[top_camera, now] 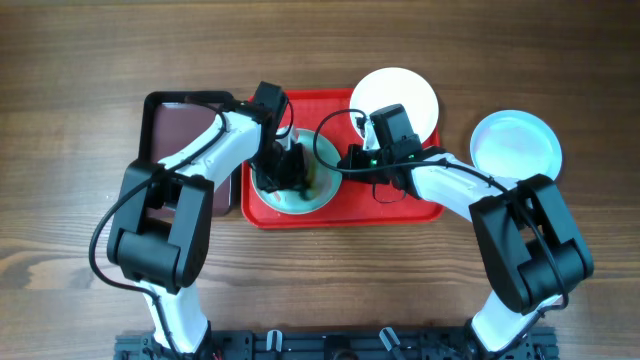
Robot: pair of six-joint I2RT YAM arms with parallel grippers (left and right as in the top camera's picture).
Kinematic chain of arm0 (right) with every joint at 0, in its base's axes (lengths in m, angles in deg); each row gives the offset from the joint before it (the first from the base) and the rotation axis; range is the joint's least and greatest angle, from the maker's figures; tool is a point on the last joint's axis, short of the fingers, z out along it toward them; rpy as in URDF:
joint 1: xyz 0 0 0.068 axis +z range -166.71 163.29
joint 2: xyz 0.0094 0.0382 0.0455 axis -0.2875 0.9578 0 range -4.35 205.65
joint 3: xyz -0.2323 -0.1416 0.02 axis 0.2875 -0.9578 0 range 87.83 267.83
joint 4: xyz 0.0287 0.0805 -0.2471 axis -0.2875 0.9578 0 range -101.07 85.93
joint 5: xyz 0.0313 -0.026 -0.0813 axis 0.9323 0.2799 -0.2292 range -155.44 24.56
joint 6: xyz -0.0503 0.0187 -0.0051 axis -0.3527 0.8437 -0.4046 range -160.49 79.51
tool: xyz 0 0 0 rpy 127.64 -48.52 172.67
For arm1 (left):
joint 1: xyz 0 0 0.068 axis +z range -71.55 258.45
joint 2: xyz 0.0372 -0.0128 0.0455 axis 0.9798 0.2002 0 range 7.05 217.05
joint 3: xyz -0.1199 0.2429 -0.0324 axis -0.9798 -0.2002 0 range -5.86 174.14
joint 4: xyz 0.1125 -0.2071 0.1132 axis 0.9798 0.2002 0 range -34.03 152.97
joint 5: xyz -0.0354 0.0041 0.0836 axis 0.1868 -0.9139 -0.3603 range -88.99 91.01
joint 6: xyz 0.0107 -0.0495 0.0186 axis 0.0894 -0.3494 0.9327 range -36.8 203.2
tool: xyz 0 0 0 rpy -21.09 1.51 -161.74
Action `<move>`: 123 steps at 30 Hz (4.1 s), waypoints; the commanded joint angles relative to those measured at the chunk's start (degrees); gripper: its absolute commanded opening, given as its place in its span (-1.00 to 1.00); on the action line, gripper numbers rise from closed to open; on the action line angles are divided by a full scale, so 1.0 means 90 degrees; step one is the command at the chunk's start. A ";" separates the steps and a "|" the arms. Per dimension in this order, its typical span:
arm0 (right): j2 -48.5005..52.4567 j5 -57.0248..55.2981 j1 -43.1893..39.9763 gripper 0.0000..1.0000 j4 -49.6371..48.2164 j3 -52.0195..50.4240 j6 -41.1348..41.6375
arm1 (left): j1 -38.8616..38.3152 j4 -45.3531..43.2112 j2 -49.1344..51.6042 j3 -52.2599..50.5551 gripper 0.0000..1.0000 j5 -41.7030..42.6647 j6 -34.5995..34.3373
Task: Clean dirty plates on tray and stack at the side
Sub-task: 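Continue scrubbing the plate's center with the sponge in the left gripper, then lift the sponge with the left gripper away toward the black tray, then lift the cleaned plate with the right gripper and stack it right of the tray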
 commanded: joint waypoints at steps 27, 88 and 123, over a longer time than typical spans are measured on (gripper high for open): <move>0.0148 -0.0134 -0.0046 -0.91 0.0041 0.0044 -0.0146 | 0.0024 0.1581 -0.1586 0.2123 -0.92 -0.3636 -0.1158; -0.3643 -1.1074 0.3201 -0.91 0.0986 0.0138 -0.4209 | 0.0838 0.1156 -0.1462 0.1841 -0.92 -0.1608 0.0155; -0.3643 -0.8378 0.3495 -0.91 0.2035 0.0136 -0.1996 | 0.0838 0.1260 -0.1462 0.1841 -0.92 -0.1605 0.0155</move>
